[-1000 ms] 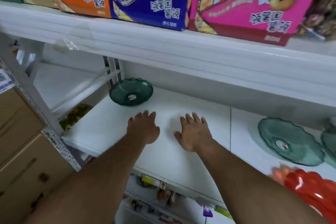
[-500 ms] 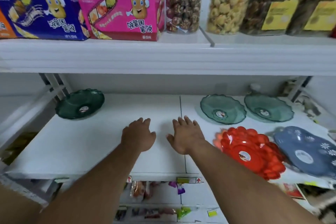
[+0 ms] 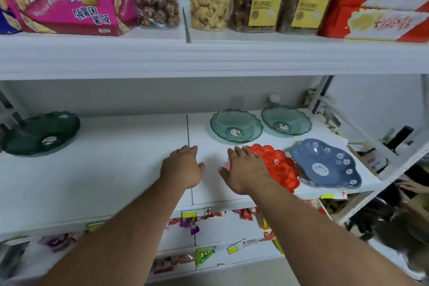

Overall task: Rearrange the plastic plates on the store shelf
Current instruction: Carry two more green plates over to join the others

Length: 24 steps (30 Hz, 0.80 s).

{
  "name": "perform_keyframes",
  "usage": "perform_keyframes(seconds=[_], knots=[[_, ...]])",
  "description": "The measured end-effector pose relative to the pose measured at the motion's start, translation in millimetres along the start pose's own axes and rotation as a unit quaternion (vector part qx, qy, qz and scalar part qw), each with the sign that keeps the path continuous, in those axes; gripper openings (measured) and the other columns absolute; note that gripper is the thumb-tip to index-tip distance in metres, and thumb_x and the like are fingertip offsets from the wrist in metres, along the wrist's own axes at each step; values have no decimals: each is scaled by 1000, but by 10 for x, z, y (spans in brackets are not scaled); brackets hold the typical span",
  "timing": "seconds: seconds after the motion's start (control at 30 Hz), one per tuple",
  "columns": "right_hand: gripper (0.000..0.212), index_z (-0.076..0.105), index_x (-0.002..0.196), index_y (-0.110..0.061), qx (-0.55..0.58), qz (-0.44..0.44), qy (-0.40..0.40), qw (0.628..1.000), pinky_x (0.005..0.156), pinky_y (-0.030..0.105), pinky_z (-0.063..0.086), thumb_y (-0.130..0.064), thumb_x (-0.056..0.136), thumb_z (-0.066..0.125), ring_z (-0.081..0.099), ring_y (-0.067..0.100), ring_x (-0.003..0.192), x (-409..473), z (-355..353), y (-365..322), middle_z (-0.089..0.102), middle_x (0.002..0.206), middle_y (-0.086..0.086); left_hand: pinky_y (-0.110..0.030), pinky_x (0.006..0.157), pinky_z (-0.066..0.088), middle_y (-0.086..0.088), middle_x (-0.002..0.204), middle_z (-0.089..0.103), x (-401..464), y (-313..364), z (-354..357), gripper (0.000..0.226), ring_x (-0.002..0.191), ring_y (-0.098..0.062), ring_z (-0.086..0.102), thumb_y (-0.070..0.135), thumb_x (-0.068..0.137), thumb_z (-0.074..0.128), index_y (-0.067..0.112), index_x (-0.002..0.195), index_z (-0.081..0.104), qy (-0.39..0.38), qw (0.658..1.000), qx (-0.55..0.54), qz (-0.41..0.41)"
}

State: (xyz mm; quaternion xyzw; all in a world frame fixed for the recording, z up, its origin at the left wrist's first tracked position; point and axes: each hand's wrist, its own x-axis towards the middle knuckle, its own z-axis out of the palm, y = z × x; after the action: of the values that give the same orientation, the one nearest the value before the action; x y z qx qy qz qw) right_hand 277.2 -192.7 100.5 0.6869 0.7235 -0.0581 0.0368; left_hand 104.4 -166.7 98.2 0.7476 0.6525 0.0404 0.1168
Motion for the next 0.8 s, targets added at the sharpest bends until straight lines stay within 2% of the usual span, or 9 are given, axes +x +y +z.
perform_keyframes(seconds=[0.2,0.43,0.6,0.8], knots=[[77,23,156,-12,40,6,32,999,122,47,20,-56,95,36,19,30,153,-253,-34,862,25,165,11,-40,111,30,-4,160,27,-55,845,124,64,144,-27,28,49,96,40,24,153,25,3,1000,4,8],[75,25,155,-11,46,11,20,999,118,47,26,-56,97,37,24,32,151,-475,-40,1848,27,164,14,-44,110,32,-3,158,32,-136,1754,373,65,142,-28,33,51,93,43,26,151,30,21,1000,11,-17],[74,30,153,-11,64,6,19,998,118,49,31,-58,96,37,29,33,148,-413,-8,2277,33,161,14,-44,104,39,-4,149,44,-85,2106,483,62,134,-29,43,50,92,45,25,148,35,24,999,31,-29],[73,31,151,-9,67,-1,26,997,117,49,32,-57,96,34,33,34,146,-52,-8,2524,37,158,16,-46,108,36,-4,156,36,302,2185,563,63,139,-29,38,52,93,43,26,149,33,21,999,25,-42]])
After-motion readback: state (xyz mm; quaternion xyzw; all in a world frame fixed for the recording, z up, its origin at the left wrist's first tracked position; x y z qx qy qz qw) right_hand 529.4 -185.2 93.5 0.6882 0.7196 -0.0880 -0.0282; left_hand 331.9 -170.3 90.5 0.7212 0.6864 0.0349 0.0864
